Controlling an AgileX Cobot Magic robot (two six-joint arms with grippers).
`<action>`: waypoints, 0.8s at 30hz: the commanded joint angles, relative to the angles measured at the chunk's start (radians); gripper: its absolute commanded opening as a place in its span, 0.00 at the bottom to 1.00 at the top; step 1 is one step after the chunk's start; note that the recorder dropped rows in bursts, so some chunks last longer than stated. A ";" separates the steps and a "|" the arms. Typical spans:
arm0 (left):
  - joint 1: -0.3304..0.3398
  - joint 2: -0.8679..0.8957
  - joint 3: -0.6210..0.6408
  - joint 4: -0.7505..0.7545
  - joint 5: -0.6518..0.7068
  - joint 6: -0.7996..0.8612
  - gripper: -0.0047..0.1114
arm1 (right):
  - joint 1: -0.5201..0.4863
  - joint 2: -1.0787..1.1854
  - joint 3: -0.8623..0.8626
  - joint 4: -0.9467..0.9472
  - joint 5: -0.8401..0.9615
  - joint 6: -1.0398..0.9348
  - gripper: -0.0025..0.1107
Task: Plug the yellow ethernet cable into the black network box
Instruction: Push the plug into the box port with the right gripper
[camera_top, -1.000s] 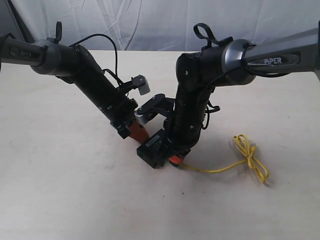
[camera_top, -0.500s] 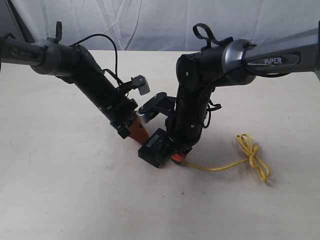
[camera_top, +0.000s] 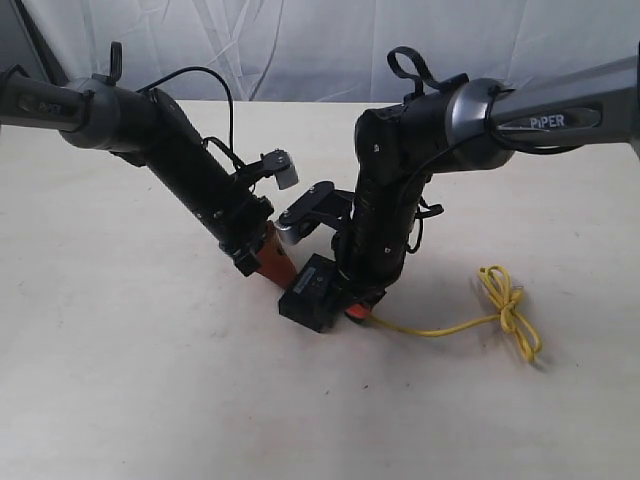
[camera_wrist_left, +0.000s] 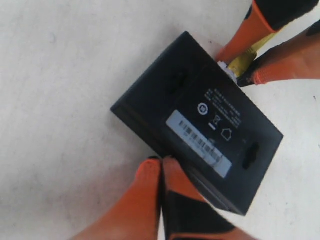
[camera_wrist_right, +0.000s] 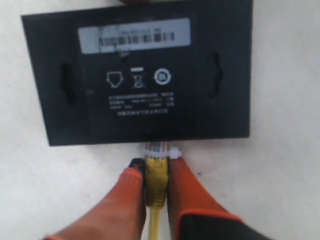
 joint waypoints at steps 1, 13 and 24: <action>-0.011 0.018 0.001 0.005 -0.001 -0.003 0.04 | -0.002 -0.016 -0.007 0.033 -0.050 -0.022 0.01; -0.011 0.018 0.001 0.007 -0.001 -0.003 0.04 | 0.000 -0.032 -0.007 0.027 -0.063 -0.055 0.01; -0.011 0.018 0.001 -0.019 0.008 -0.003 0.04 | 0.000 -0.010 -0.007 0.026 -0.086 -0.069 0.01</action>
